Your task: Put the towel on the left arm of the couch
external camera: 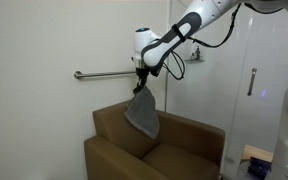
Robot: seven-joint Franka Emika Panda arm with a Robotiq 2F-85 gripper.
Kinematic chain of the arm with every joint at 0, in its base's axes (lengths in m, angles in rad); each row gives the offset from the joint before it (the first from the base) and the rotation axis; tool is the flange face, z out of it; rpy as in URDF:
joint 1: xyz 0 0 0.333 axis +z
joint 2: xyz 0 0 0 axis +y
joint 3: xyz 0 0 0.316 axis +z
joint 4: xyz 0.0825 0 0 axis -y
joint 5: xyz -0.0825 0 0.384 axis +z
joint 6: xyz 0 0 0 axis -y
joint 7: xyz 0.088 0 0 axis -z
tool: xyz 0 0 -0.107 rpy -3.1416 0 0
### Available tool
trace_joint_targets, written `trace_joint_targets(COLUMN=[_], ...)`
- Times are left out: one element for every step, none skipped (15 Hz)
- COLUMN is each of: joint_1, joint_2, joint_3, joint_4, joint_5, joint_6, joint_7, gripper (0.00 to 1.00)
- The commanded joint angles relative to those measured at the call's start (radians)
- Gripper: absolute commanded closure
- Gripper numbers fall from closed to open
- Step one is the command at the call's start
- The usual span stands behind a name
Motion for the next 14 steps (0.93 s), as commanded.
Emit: trace_joint_targets(joint_1=[-0.004, -0.002, 0.000, 0.003, 0.006, 0.010, 0.015, 0.022, 0.030, 0.041, 0.047, 0.039, 0.045, 0.046], joint_2=[-0.062, -0.059, -0.054, -0.042, -0.034, -0.024, -0.015, -0.005, 0.008, 0.019, 0.022, 0.011, 0.018, 0.023], joint_3=[0.018, 0.023, 0.028, 0.035, 0.041, 0.049, 0.056, 0.062, 0.069, 0.071, 0.067, 0.070, 0.071, 0.071], joint_4=[-0.079, -0.078, -0.077, -0.067, -0.061, -0.050, -0.041, -0.034, -0.024, -0.012, -0.006, -0.030, -0.026, -0.022], joint_5=[-0.043, -0.045, -0.049, -0.047, -0.046, -0.045, -0.041, -0.043, -0.046, -0.065, -0.086, -0.042, -0.050, -0.053], joint_6=[0.107, 0.123, 0.133, 0.131, 0.129, 0.121, 0.114, 0.109, 0.098, 0.078, 0.070, 0.096, 0.095, 0.095], joint_7=[0.013, 0.008, 0.005, -0.005, -0.010, -0.015, -0.023, -0.023, -0.023, -0.010, 0.003, -0.004, -0.004, -0.004], gripper=[0.96, 0.96, 0.96, 0.96, 0.96, 0.96, 0.96, 0.96, 0.96, 0.96, 0.96, 0.95, 0.95, 0.95])
